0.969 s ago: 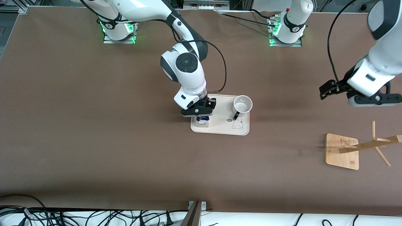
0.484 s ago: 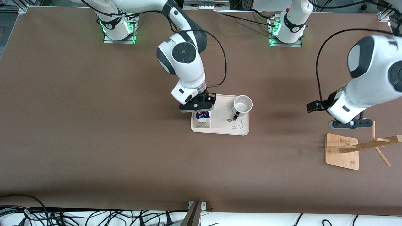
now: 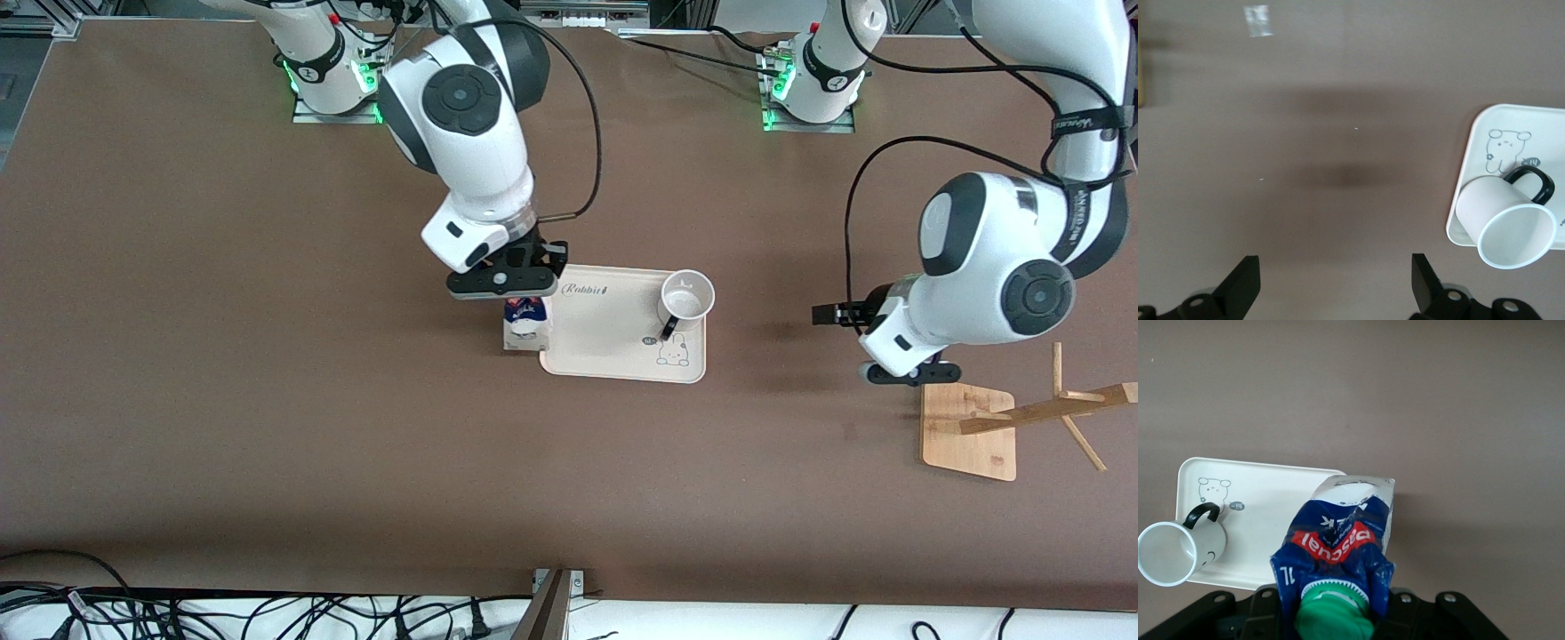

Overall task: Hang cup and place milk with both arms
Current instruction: 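Lift the carton with the right gripper while the left gripper reaches the mug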

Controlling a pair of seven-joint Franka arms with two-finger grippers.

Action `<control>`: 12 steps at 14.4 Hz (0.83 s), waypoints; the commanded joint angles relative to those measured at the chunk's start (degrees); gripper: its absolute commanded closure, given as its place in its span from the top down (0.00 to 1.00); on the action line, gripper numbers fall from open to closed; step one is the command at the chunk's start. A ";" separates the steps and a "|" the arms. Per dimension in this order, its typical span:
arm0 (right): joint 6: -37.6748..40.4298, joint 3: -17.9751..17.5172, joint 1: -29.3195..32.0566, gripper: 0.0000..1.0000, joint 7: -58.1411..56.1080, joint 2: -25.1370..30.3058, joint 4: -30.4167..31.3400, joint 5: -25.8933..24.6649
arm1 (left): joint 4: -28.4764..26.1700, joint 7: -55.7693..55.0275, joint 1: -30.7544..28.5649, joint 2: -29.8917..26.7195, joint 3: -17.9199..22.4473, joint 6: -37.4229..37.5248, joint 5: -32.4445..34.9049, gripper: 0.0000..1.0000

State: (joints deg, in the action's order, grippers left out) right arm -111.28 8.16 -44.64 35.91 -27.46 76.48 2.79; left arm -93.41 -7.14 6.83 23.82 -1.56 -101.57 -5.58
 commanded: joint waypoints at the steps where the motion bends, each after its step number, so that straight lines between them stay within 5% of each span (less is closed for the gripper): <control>1: 1.94 2.55 -0.18 0.35 -2.14 2.32 0.86 -0.24 | 0.33 3.52 0.11 1.75 -2.74 -2.13 -0.92 1.00; 6: 7.39 10.10 0.87 0.35 -8.48 3.81 0.95 3.52 | 0.42 3.53 0.72 6.41 -10.64 -7.24 -1.80 1.00; 7: 10.96 15.95 1.13 0.35 -10.49 4.34 0.95 7.89 | 0.59 2.92 5.16 6.50 -11.18 -7.24 -1.72 1.00; 12: 21.35 26.27 1.31 0.35 -21.12 4.43 1.12 9.25 | -0.37 2.65 10.30 5.98 -11.54 -6.71 -1.80 1.00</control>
State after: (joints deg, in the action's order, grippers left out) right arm -93.01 31.32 -42.81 18.91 -24.22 76.55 10.68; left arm -93.26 -5.28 15.99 30.39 -13.25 -108.62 -6.60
